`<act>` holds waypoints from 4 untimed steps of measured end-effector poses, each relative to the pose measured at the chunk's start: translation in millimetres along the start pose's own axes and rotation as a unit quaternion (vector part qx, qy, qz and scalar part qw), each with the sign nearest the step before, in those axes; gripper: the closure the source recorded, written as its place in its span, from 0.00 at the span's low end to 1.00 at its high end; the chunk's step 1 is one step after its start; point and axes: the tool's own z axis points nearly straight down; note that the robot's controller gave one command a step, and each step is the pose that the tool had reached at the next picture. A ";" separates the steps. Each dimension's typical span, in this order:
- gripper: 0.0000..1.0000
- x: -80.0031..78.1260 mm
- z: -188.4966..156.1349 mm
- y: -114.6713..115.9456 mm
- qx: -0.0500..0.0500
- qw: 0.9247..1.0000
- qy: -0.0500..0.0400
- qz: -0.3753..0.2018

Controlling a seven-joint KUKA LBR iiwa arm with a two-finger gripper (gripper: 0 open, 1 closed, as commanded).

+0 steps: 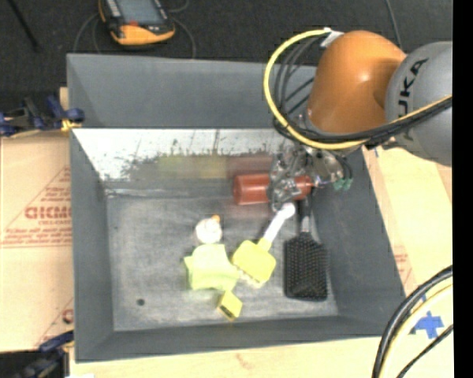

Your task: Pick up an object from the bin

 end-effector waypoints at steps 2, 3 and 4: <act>1.00 49.0 57.3 67.1 -0.004 1.000 0.010 -0.027; 0.00 37.6 70.2 138.6 -0.004 0.987 0.006 -0.161; 0.00 37.3 69.8 137.1 -0.004 0.987 0.006 -0.160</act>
Offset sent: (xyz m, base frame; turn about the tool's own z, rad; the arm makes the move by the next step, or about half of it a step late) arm -0.0015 0.0655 -0.0701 -0.0022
